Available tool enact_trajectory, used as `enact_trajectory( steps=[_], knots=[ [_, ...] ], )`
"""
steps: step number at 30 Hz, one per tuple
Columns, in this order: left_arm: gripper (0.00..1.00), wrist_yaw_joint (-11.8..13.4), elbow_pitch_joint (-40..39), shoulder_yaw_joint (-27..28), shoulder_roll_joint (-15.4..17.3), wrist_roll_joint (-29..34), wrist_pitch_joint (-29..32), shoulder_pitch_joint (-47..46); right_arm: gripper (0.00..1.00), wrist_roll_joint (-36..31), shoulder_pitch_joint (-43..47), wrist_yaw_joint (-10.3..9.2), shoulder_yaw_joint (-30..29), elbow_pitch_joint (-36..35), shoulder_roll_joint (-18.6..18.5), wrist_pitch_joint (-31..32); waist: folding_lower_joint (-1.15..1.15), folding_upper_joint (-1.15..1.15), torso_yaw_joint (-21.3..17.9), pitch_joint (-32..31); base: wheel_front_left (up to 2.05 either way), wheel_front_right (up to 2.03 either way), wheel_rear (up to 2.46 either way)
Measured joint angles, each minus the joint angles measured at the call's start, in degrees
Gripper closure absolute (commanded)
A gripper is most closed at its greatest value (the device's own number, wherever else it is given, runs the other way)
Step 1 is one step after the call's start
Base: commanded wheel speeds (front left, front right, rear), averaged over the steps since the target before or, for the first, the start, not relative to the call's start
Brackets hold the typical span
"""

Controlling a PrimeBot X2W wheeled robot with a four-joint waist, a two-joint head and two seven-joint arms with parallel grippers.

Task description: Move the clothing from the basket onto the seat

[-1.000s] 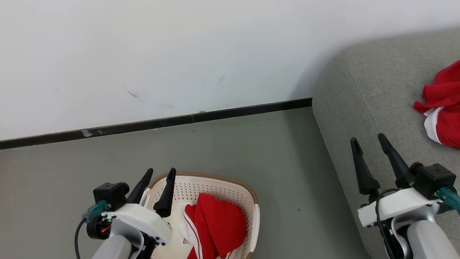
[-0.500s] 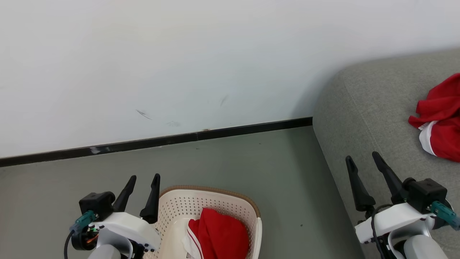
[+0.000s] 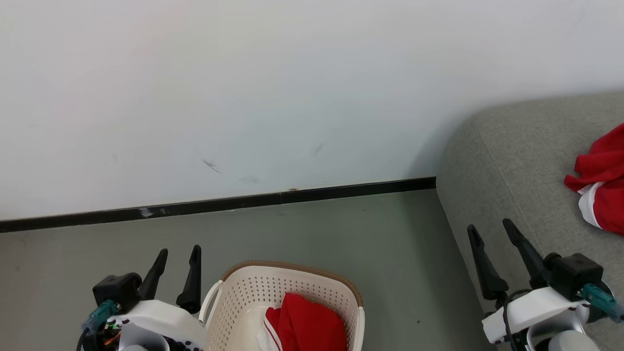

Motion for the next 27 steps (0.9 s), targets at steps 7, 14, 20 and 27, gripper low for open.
enact_trajectory(
  steps=[7, 14, 20, 27],
  knots=[
    [0.0, 0.02, -1.18, -0.02, -0.22, 0.38, 0.0, 1.49, 0.0, 0.15, 1.01, 0.0, -0.11, -0.07, -0.07, 0.0, 0.0, 0.0, 0.82, -0.71, 0.0, 0.0, 0.0],
    [0.0, 0.09, -2.5, 0.1, -0.3, 0.38, 0.0, 2.53, 0.0, 0.16, 2.09, 0.0, -0.36, -0.24, -0.08, 0.0, 0.0, 0.0, 0.44, -0.39, 0.0, 0.0, 0.0],
    [0.0, 0.09, -3.41, -0.13, -0.34, 0.42, -0.01, 2.89, 0.0, 0.16, 2.2, 0.0, -0.78, -0.6, -0.01, 0.0, 0.0, 0.0, -0.33, 0.2, 0.0, 0.0, 0.0],
    [0.0, 0.07, -4.26, -1.63, -0.85, 0.55, -0.05, 3.06, 0.0, 0.24, 3.31, 0.0, -1.34, -1.24, 0.23, 0.0, 0.0, 0.0, -1.46, 1.34, 0.0, 0.0, 0.0]
  ],
)
